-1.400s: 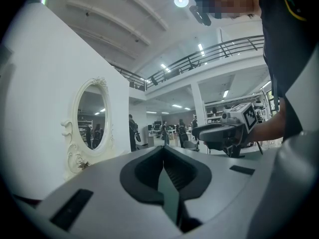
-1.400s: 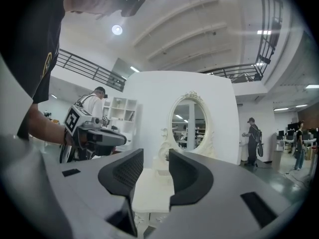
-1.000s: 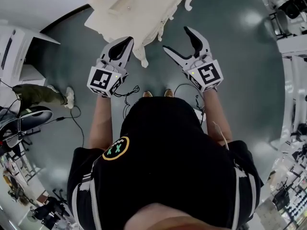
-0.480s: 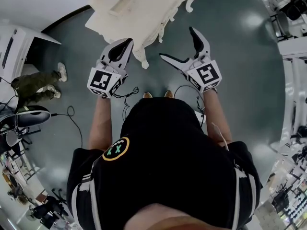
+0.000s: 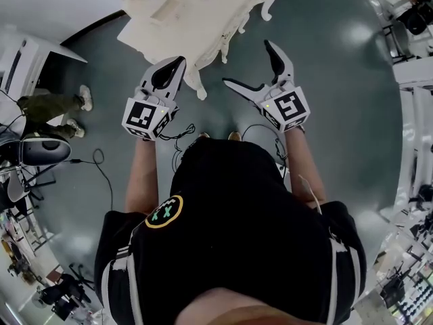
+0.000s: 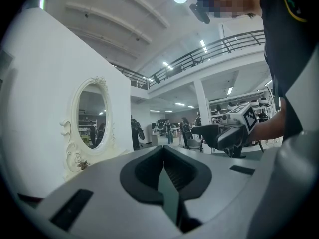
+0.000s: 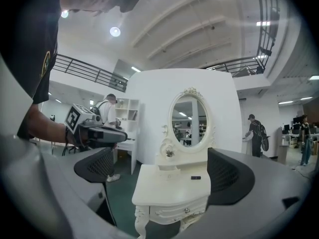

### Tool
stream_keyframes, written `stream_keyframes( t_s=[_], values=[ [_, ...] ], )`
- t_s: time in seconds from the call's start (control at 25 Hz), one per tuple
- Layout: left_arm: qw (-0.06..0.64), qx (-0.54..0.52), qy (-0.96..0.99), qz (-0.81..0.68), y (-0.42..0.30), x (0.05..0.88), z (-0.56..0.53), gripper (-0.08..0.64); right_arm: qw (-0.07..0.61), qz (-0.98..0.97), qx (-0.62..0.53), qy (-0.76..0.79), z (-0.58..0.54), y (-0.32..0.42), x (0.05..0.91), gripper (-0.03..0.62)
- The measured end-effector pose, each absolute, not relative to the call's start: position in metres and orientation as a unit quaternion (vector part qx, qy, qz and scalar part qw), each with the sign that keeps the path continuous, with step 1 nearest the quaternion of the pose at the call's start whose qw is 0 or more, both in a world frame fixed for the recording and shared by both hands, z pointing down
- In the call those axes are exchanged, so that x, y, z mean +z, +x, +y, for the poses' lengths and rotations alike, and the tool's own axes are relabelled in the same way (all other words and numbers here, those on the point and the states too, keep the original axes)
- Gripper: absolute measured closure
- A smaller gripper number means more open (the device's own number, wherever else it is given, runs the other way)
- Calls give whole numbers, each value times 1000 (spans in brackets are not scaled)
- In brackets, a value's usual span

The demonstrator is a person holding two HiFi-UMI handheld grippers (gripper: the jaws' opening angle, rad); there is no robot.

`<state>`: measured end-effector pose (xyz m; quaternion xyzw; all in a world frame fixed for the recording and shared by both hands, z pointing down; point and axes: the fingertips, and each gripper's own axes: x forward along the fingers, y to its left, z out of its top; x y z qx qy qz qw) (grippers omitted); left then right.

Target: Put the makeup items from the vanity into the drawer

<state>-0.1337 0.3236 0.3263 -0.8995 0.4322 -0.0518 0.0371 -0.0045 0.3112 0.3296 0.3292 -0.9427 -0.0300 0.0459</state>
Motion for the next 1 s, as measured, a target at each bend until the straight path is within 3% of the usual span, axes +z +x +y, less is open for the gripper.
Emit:
stream_keyframes(
  t_s=[0.52, 1.0],
  values=[
    [21, -66, -895, 441, -111, 342, 306, 538, 43, -945, -12, 324, 286, 24, 347, -6],
    [2, -52, -903, 427, -121, 368, 171, 538, 69, -939, -6, 337, 161, 15, 372, -6]
  ],
)
